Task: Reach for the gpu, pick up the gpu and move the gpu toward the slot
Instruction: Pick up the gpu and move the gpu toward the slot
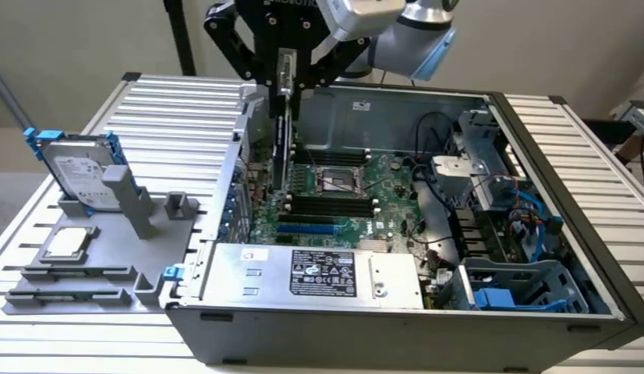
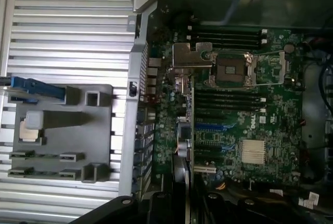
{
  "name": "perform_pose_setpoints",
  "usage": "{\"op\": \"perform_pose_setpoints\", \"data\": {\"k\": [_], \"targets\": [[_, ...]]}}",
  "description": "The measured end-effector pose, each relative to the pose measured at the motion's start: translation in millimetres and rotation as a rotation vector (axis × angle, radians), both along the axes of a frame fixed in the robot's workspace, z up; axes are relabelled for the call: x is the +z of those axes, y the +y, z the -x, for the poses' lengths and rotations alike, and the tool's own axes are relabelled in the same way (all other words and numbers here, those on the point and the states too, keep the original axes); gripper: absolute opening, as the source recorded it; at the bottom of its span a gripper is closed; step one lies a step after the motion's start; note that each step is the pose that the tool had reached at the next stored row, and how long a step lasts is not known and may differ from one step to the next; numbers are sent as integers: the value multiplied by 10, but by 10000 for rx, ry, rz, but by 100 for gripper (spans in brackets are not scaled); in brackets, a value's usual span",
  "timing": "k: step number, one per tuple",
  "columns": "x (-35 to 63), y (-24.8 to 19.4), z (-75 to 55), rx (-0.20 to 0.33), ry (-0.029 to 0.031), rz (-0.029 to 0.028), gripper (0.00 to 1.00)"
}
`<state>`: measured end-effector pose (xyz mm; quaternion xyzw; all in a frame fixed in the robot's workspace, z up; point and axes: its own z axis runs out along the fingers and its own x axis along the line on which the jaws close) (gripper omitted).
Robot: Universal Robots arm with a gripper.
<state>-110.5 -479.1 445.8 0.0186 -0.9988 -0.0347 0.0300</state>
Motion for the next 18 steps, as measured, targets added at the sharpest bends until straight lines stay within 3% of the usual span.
{"op": "perform_pose_setpoints", "data": {"k": [4,13,18], "targets": [[-34,66,-178,0,0,4,26],[-146,266,-536,0,-1,60,26],[-216,349,-644,0,0,90,26]]}}
